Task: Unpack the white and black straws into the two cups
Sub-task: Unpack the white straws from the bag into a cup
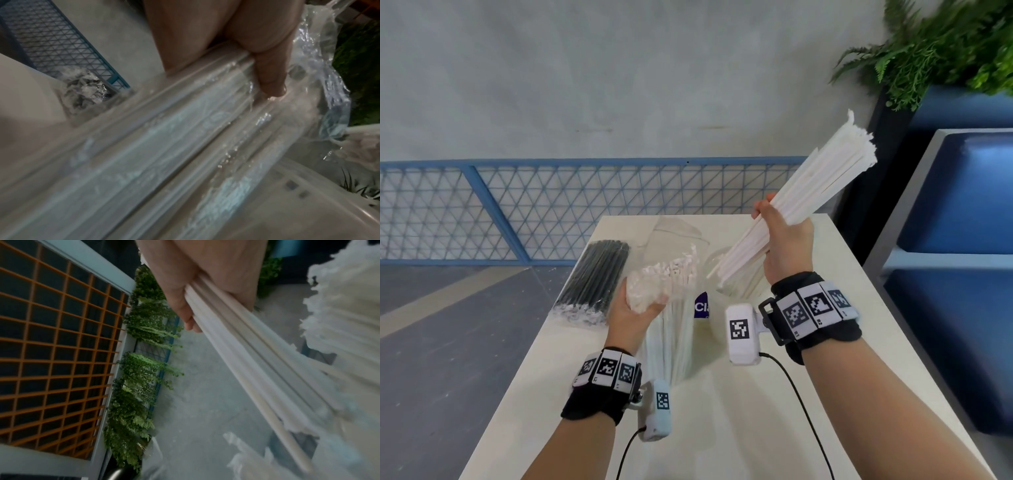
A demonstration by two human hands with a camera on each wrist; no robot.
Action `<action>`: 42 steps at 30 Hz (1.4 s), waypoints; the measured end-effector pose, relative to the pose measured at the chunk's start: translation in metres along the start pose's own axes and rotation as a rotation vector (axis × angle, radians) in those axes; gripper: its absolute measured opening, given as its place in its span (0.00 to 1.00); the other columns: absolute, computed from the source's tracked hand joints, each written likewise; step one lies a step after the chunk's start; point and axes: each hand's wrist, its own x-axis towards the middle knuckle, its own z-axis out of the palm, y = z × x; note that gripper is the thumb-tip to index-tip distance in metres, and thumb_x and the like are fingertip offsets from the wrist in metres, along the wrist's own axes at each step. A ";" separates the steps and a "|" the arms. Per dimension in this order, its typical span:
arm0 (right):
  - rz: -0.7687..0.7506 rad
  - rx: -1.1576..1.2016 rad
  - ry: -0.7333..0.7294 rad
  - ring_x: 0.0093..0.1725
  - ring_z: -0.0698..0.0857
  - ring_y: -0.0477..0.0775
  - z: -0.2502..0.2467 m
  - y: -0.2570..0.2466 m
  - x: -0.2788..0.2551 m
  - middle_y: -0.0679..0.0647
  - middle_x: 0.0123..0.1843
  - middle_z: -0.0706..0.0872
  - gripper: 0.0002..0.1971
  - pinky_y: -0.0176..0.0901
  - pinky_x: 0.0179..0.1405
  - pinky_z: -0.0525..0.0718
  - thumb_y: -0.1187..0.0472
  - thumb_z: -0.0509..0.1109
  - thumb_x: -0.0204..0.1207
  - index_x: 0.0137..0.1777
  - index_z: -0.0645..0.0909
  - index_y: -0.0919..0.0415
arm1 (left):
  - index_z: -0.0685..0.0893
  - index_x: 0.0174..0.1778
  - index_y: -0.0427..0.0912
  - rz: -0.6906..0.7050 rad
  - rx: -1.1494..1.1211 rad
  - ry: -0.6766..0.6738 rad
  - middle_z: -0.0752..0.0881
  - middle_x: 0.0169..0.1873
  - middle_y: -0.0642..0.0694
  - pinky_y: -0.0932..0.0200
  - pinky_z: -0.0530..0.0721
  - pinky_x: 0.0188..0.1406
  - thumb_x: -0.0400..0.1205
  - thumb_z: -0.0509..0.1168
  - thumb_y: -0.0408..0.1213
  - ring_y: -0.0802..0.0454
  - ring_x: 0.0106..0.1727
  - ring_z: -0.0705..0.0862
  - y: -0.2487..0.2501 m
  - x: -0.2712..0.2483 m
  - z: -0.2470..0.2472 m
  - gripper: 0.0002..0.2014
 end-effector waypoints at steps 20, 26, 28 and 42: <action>-0.259 -0.729 0.048 0.53 0.80 0.47 -0.023 0.046 0.004 0.45 0.51 0.84 0.25 0.51 0.69 0.70 0.62 0.77 0.67 0.62 0.71 0.54 | 0.69 0.75 0.45 -0.024 -0.024 -0.012 0.79 0.68 0.46 0.45 0.71 0.75 0.69 0.77 0.38 0.48 0.71 0.75 -0.005 -0.002 0.000 0.38; -0.355 -0.757 0.028 0.62 0.77 0.55 -0.032 0.058 0.005 0.54 0.63 0.79 0.16 0.36 0.60 0.71 0.64 0.76 0.67 0.55 0.81 0.56 | 0.71 0.72 0.46 -0.013 -0.045 -0.024 0.80 0.62 0.49 0.54 0.73 0.69 0.71 0.75 0.34 0.51 0.66 0.77 -0.002 -0.005 0.002 0.33; -0.281 -0.801 -0.021 0.62 0.74 0.51 -0.033 0.062 0.006 0.56 0.69 0.73 0.20 0.27 0.59 0.66 0.60 0.78 0.67 0.58 0.80 0.55 | 0.72 0.70 0.48 -0.005 -0.058 -0.033 0.81 0.59 0.49 0.56 0.74 0.67 0.71 0.75 0.33 0.51 0.64 0.78 -0.001 -0.005 0.003 0.32; -0.360 -0.905 -0.267 0.49 0.78 0.53 -0.026 0.056 0.004 0.51 0.51 0.76 0.14 0.35 0.50 0.74 0.75 0.65 0.71 0.52 0.81 0.58 | 0.75 0.67 0.49 0.010 -0.097 -0.064 0.85 0.57 0.51 0.54 0.76 0.67 0.70 0.75 0.33 0.54 0.61 0.82 -0.006 -0.004 0.002 0.30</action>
